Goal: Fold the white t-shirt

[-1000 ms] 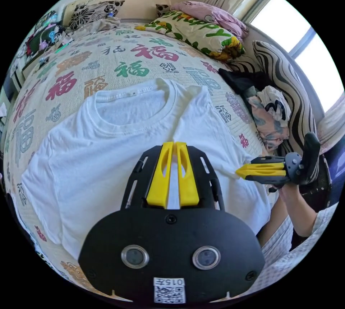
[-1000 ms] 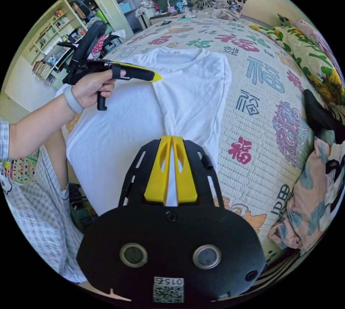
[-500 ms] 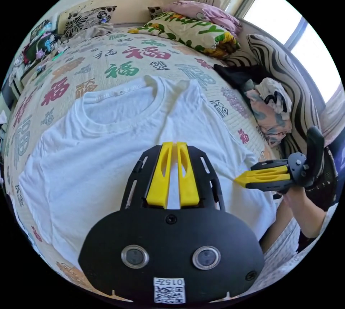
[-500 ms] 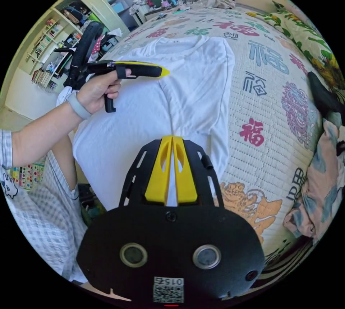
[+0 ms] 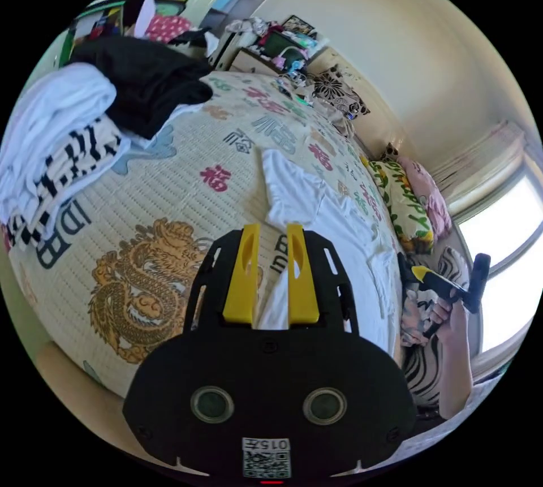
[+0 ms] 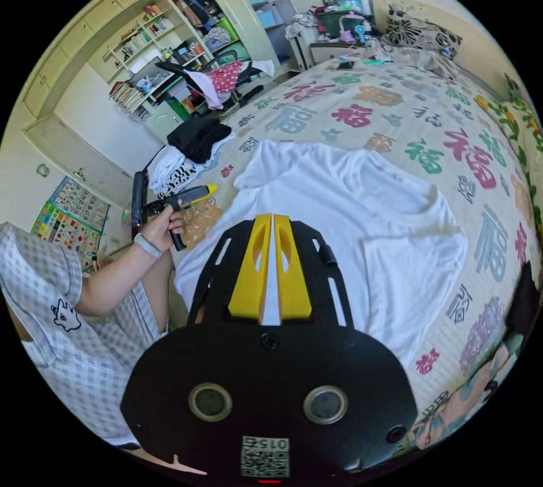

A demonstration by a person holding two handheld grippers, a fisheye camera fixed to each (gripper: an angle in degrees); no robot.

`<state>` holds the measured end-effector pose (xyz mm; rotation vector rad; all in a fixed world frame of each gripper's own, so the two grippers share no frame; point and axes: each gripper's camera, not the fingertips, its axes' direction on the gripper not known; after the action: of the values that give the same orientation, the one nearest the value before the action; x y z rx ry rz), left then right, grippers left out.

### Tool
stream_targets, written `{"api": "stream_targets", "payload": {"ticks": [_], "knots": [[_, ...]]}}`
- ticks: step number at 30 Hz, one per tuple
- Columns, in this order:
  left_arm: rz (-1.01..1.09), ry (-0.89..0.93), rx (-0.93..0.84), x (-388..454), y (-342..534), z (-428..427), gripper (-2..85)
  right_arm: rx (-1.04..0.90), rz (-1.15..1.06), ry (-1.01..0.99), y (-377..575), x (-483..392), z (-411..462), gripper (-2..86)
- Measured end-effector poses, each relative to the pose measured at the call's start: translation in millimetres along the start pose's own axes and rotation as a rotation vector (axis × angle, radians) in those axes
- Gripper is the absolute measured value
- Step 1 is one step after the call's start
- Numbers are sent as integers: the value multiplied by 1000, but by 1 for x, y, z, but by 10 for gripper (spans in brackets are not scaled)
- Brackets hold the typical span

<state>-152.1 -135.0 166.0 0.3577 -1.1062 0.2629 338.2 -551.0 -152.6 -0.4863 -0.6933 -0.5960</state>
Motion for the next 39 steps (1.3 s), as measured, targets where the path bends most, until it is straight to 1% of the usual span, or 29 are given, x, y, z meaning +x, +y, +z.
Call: {"api": "stream_targets", "payload": {"ticks": [2, 4, 5, 9, 11, 13, 14, 16, 18, 19, 21, 22, 24, 27, 30, 31, 34, 36, 38, 39], "knots": [[-37, 72, -56, -22, -14, 8, 87, -21, -59, -20, -44, -18, 26, 16], [-40, 112, -85, -28, -24, 17, 88, -69, -96, -34, -103, -39, 66, 39], [-40, 131, -101, -30, -30, 22, 85, -82, -100, -35, -118, -43, 76, 46], [-99, 173, -76, -44, -43, 23, 52, -187, -117, -29, -211, -73, 154, 78], [-138, 216, -74, -57, -47, 19, 24, -255, -143, 15, -244, -84, 190, 82], [-150, 249, -76, -64, -49, 15, 13, -351, -185, 130, -277, -96, 239, 86], [-145, 259, -78, -66, -51, 12, 8, -373, -186, 152, -284, -97, 250, 88], [-140, 269, -81, -68, -53, 8, 4, -458, -161, 220, -304, -92, 290, 87], [-137, 279, -89, -69, -56, 5, 1, -517, -127, 248, -312, -83, 311, 76], [-145, 289, -95, -70, -58, 3, -1, -514, -105, 255, -315, -78, 317, 65], [-155, 302, -98, -71, -60, 1, -2, -505, -105, 260, -318, -71, 319, 13], [-154, 303, -98, -70, -60, 0, -2, -505, -108, 272, -320, -65, 317, 4], [-146, 304, -98, -67, -61, -4, -3, -494, -94, 215, -322, -54, 310, -4], [-106, 303, -72, -56, -62, -17, -3, -392, -67, 114, -319, -32, 274, -9], [6, 290, -49, -31, -66, -33, -4, -258, -26, 36, -307, 0, 218, -9], [67, 289, -39, -16, -68, -39, -4, -193, 1, 2, -298, 17, 191, -9], [255, 290, -49, 30, -65, -51, -3, -83, 68, -50, -262, 63, 130, -9], [359, 291, -85, 60, -57, -50, -3, -49, 109, -51, -234, 90, 104, -8], [488, 240, -147, 98, -38, -38, -1, -36, 158, -40, -204, 117, 89, -6], [512, 220, -162, 106, -33, -33, 0, -39, 195, -35, -184, 135, 83, -5]]}}
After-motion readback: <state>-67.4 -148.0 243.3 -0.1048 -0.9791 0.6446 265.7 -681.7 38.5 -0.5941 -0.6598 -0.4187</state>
